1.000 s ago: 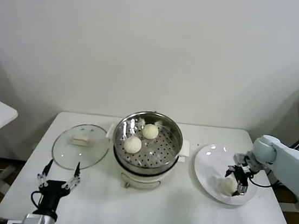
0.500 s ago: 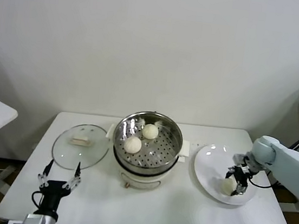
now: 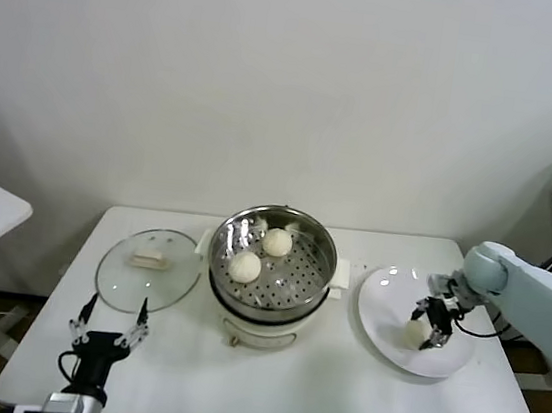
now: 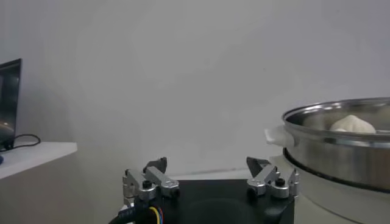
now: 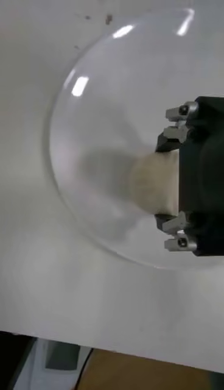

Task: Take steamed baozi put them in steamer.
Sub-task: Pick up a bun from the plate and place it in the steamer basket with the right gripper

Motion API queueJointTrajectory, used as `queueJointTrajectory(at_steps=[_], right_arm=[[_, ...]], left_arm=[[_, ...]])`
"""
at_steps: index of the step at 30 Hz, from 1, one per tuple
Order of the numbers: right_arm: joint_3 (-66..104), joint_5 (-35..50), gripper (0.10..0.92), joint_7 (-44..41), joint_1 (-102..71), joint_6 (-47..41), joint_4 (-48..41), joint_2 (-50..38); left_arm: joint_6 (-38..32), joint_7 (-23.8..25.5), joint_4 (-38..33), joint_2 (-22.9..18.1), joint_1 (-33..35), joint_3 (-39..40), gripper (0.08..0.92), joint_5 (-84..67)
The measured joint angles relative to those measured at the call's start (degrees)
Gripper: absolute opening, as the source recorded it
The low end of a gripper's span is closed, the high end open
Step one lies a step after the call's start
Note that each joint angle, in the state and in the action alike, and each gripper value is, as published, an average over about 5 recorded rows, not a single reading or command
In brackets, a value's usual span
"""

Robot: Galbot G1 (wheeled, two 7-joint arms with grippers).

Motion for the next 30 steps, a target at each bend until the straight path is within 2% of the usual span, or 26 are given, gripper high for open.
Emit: queueJointTrajectory(at_steps=[10, 21, 30], right_arm=[[-7.3, -1.4, 0.662, -2.4, 15.8, 7.6, 4.2, 3.7], [-8.2, -15.0, 0.662, -2.9, 26.1, 20.6, 15.2, 8.0], [-4.9, -24.6, 0.662, -3.0, 25.6, 25.6, 22.6, 12.8]], left_arm=[[-0.1, 0.3, -0.9, 0.0, 0.3, 0.2, 0.823, -0.3], [0.3, 0.3, -0.9, -0.1, 0.1, 0.1, 0.823, -0.2], [0.3, 0.3, -0.6, -0.3, 0.6, 0.7, 0.823, 0.4]])
